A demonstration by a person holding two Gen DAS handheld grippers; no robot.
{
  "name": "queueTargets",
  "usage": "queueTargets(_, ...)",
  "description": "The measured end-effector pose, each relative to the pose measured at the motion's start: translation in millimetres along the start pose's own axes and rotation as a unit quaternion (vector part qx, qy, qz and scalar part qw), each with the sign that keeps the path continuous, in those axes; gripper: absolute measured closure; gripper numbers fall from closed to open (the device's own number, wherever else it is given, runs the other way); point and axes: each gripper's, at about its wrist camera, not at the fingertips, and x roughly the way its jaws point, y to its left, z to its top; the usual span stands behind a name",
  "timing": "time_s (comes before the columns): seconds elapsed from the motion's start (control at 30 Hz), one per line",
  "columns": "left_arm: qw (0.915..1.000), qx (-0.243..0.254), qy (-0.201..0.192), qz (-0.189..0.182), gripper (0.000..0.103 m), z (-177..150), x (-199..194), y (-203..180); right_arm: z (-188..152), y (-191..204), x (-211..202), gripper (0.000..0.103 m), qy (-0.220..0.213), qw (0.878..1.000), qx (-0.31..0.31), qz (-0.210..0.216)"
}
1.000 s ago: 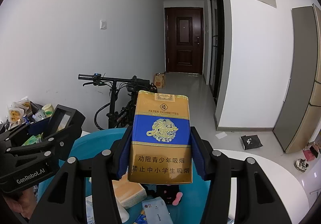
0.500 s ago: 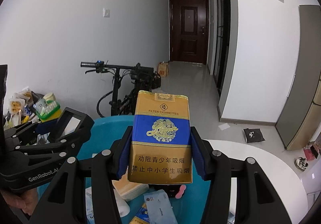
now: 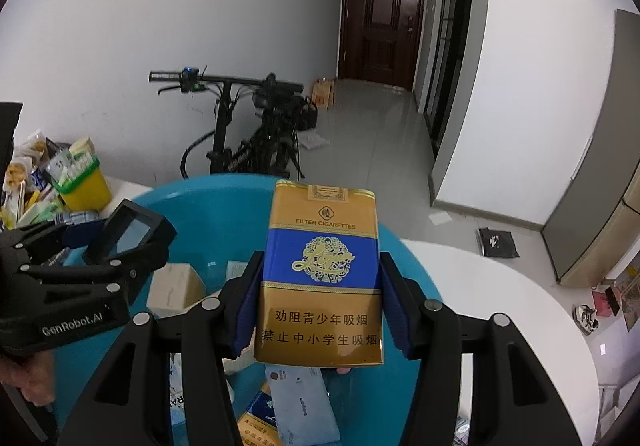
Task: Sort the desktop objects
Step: 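Lower the black square frame into the basin and open the left gripper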
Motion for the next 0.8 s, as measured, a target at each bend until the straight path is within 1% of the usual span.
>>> queueTargets(0.1,0.9995,-0.013,0.028,-0.006,0.030,-2,12,5,-3,-4,5,0.050,0.017,1.000,0.000,0.008)
queueTargets(0.17,0.9990,-0.021,0.038,-0.014,0.030,-3,16,7,-4,-5,8,0.050,0.024,1.000,0.003,0.015)
queueTargets(0.3,0.9984,-0.025,0.048,-0.016,0.030,-4,20,7,-6,-8,11,0.050,0.037,0.999,0.004,0.021)
queueTargets(0.43,0.9970,-0.034,0.066,-0.022,0.030,-6,26,9,-6,-12,15,0.050,0.055,0.997,0.018,0.054)
queueTargets(0.53,0.9959,-0.038,0.076,-0.029,0.030,-5,31,9,-7,-12,18,0.050,0.059,0.997,0.016,0.050)
queueTargets(0.67,0.9960,-0.040,0.075,-0.028,0.030,-1,33,7,-7,-13,23,0.050,0.068,0.996,0.016,0.052)
queueTargets(0.8,0.9945,-0.042,0.089,-0.034,0.030,-3,39,6,-7,-16,23,0.050,0.072,0.995,0.020,0.065)
